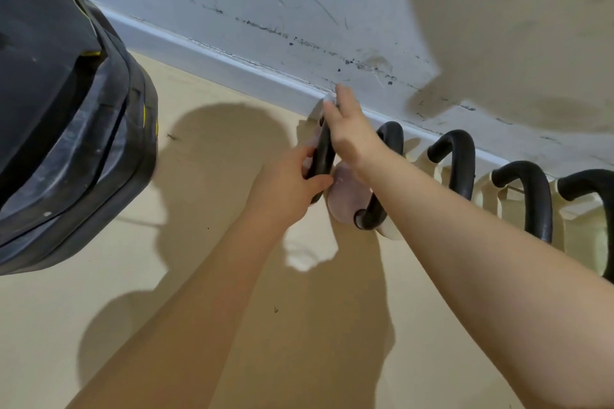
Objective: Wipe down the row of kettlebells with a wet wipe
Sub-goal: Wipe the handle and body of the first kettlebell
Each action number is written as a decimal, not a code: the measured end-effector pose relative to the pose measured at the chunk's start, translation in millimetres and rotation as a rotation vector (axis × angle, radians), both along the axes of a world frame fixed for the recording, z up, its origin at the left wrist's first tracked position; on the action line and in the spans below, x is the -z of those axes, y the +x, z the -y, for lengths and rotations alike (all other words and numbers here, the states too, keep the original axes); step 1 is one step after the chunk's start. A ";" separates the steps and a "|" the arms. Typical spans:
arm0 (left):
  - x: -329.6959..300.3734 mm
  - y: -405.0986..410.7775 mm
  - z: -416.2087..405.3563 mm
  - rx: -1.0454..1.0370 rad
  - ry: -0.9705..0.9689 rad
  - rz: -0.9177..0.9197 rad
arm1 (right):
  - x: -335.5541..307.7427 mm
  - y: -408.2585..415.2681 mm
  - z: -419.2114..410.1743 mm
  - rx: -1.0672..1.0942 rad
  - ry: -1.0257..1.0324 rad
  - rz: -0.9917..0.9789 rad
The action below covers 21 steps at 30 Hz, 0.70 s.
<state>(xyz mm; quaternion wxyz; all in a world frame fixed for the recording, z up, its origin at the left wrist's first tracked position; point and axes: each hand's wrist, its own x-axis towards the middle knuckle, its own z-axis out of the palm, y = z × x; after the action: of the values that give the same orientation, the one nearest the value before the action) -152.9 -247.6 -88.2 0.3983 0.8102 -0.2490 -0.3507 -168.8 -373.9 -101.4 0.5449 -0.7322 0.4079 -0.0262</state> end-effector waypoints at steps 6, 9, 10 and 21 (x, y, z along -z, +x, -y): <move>-2.3 6.1 6.4 0.109 0.143 0.079 | -10.1 20.5 22.9 0.592 0.629 0.039; -2.7 8.3 6.3 0.114 0.162 0.032 | -13.0 22.6 18.4 0.431 0.473 0.024; -2.3 6.6 5.8 0.103 0.161 0.039 | -10.4 22.7 16.1 0.342 0.326 0.009; -3.3 -15.7 -2.0 -0.022 0.095 0.118 | -36.1 -44.9 -16.3 -0.049 -0.063 0.266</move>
<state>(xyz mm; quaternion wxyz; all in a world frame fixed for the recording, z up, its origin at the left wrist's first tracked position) -168.6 -245.6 -84.8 0.3478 0.8502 -0.2461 -0.3094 -213.7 -357.7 -65.3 0.5716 -0.7486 0.3128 -0.1225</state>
